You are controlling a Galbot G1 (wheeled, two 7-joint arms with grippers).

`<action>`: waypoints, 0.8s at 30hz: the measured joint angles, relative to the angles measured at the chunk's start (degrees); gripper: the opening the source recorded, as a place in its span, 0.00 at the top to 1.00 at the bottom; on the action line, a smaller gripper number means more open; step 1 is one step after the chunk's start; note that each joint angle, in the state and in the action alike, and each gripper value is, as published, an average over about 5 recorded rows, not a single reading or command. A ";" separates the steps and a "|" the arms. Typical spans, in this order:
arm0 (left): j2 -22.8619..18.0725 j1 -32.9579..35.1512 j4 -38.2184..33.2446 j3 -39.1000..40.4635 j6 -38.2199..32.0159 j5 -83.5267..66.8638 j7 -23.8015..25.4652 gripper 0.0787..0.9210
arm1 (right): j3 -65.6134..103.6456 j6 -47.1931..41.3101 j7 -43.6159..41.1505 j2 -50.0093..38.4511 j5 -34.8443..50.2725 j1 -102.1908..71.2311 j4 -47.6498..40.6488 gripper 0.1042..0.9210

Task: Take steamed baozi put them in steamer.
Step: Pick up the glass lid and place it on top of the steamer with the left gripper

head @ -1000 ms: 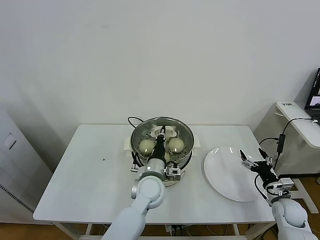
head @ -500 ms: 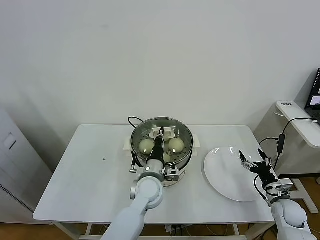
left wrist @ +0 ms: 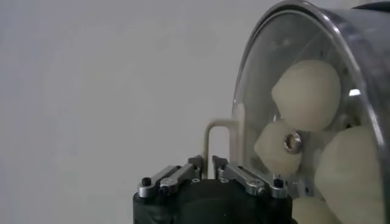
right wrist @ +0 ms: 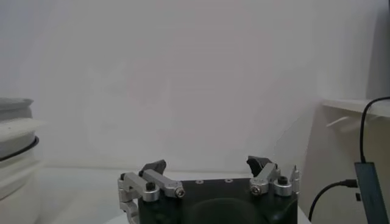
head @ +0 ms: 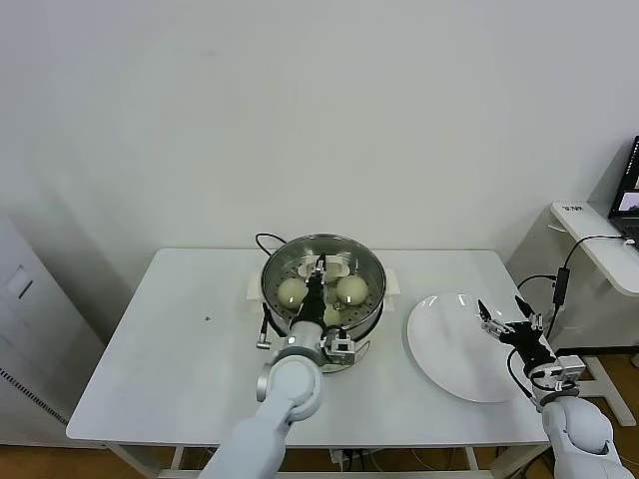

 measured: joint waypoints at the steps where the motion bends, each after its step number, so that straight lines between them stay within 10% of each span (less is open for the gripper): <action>1: 0.45 0.21 -0.74 0.04 -0.15 -0.82 0.28 0.70 | -0.05 -0.03 -0.02 -0.08 0.03 0.08 0.03 0.12; 14: 10.41 3.48 -18.28 -4.83 -4.21 -31.49 5.68 0.25 | -2.01 -2.31 0.18 -1.23 1.98 0.19 1.88 0.12; 24: 15.31 7.21 -24.23 -17.20 0.08 -69.50 -4.74 0.12 | -3.55 -5.12 3.86 -1.63 1.69 -0.83 4.52 0.12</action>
